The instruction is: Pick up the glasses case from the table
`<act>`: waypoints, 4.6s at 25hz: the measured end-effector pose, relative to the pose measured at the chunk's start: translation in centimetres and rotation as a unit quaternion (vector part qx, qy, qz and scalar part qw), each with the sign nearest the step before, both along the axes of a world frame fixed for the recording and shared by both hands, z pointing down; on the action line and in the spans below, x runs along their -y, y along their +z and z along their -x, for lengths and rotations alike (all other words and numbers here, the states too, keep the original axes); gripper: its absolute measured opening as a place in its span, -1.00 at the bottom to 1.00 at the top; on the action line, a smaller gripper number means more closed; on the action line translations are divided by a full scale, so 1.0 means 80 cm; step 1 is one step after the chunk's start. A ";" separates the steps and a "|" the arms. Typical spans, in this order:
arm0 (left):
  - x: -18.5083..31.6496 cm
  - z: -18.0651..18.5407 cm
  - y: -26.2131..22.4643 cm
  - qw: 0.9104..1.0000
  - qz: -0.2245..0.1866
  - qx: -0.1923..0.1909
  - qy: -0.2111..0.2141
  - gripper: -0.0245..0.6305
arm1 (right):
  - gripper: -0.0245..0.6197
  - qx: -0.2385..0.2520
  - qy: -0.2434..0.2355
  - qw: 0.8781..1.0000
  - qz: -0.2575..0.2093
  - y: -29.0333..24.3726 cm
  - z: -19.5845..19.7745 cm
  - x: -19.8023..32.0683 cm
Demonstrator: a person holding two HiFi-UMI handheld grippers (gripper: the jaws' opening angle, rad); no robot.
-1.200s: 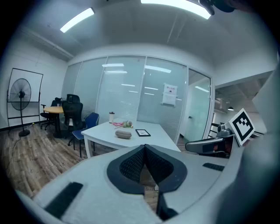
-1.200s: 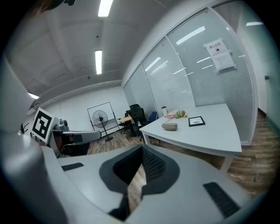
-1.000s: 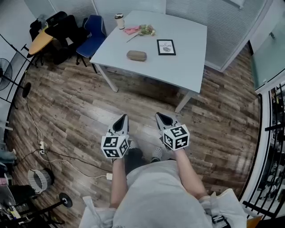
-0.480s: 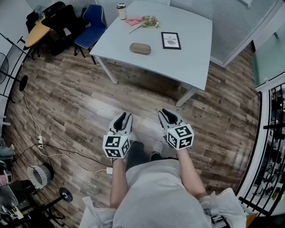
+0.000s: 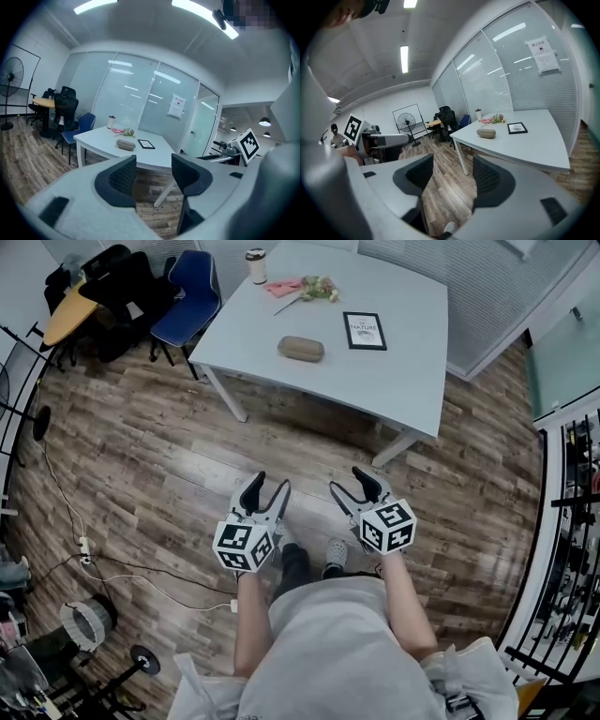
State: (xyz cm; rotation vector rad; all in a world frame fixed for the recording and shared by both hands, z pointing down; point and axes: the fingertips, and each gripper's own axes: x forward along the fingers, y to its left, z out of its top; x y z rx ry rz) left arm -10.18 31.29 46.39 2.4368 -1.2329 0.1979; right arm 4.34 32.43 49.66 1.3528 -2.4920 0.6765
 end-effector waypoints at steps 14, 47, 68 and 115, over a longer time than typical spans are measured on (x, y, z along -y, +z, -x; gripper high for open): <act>0.075 0.105 0.012 1.000 -0.006 0.026 0.015 -0.26 | -0.10 0.031 0.056 0.998 -0.005 0.012 0.054 0.099; 0.348 0.088 0.053 0.999 0.033 0.018 0.005 -0.26 | -0.10 -0.041 0.031 0.999 0.001 0.049 0.041 0.369; 0.508 0.056 0.099 0.994 0.093 0.048 -0.003 -0.25 | -0.09 -0.028 -0.014 0.998 0.057 0.109 0.015 0.525; 0.591 -0.022 0.125 0.992 0.098 0.075 0.034 -0.25 | -0.09 -0.275 -0.271 0.922 0.013 0.197 0.065 0.616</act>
